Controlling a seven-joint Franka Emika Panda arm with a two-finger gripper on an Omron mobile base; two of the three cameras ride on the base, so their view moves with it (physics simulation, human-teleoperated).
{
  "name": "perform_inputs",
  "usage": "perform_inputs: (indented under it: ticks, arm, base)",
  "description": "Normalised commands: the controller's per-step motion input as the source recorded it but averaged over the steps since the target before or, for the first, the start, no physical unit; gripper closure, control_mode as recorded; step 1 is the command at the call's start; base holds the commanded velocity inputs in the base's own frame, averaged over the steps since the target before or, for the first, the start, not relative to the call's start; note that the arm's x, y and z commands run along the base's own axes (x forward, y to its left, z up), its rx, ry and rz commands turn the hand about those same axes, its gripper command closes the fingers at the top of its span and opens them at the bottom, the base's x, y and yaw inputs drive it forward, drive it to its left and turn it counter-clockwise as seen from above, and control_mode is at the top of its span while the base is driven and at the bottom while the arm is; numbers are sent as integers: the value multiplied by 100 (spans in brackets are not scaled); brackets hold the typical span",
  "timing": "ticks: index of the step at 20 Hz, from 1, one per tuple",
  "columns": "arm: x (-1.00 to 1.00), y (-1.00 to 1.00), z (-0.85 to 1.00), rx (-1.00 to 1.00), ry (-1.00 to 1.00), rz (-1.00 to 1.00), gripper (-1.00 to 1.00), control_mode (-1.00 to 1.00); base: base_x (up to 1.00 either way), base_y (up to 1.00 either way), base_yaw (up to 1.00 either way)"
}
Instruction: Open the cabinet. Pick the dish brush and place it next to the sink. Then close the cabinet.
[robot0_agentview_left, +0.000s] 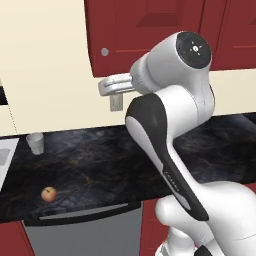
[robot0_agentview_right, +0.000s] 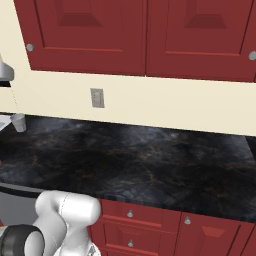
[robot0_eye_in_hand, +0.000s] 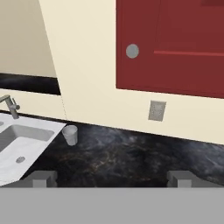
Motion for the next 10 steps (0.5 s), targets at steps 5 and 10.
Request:
perform_inputs:
  ticks: [5, 10]
  arm:
    - [4, -19, 1, 0, 0, -1, -100, -100]
    - [1, -4, 24, 0, -2, -11, -100, -100]
  base:
    - [0, 0, 0]
    - [0, 0, 0]
